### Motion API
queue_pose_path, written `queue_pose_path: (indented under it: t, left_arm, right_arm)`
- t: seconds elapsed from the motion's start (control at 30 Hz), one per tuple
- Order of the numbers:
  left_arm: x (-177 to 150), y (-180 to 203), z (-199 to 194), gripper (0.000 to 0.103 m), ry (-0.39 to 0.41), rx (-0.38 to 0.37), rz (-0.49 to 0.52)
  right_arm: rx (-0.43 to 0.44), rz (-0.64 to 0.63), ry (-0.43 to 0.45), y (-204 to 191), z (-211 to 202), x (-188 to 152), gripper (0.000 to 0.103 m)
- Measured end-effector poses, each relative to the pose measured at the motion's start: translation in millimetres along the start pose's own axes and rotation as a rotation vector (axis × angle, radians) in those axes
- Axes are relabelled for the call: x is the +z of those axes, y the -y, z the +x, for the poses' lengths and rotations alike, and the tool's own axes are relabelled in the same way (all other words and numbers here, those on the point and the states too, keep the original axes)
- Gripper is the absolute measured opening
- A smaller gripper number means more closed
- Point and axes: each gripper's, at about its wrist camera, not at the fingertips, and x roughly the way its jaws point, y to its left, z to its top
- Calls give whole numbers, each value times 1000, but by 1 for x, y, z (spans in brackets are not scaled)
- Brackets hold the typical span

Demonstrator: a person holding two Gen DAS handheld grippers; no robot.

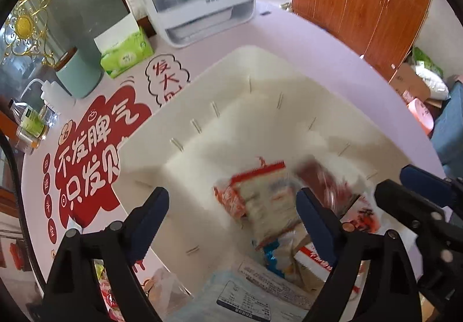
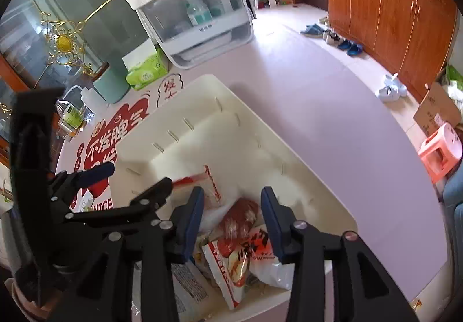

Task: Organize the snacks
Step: 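Withdraw both tools from the tray toward the remaining snacks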

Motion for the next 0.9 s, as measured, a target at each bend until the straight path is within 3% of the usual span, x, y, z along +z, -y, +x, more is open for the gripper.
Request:
queue_pose_path:
  t: [0.4,0.9]
  left_arm:
    - [-5,3,-2,89,24,54,23]
    - [-21,3,-34,89,68,55,9]
  right_arm:
    - [1,-2,-24,-4,5,-7,43]
    - [6,-15,5,-8,-19,-16,43]
